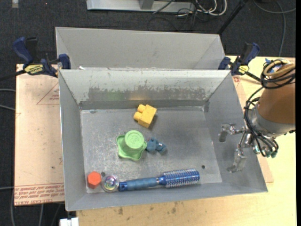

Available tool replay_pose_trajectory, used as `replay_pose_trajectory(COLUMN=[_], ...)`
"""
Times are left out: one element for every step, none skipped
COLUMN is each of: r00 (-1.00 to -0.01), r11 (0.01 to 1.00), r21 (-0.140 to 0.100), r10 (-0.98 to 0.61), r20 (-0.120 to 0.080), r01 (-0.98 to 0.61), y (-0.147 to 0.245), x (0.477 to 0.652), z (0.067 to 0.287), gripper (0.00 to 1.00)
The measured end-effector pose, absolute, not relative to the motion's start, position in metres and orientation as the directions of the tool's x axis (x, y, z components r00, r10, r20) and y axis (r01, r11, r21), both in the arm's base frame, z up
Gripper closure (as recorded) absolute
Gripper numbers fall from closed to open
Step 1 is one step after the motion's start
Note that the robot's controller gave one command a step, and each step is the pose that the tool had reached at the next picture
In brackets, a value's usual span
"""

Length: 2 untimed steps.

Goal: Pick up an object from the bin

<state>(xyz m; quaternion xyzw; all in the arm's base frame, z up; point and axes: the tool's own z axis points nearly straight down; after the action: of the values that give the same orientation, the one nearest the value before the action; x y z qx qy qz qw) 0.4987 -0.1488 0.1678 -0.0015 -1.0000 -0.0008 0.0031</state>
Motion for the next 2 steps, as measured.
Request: replay_pose_trajectory(r00=[-0.999, -0.996], r11=[0.999, 0.996], r21=[0.006, -0.001], r10=[-0.052, -0.090], r20=[0.002, -0.013], r01=[-0.052, -0.090], y=[-0.048, -0.034], x=[0.547, 0.494], z=[0.086, 0.085], gripper=[0.00, 0.00])
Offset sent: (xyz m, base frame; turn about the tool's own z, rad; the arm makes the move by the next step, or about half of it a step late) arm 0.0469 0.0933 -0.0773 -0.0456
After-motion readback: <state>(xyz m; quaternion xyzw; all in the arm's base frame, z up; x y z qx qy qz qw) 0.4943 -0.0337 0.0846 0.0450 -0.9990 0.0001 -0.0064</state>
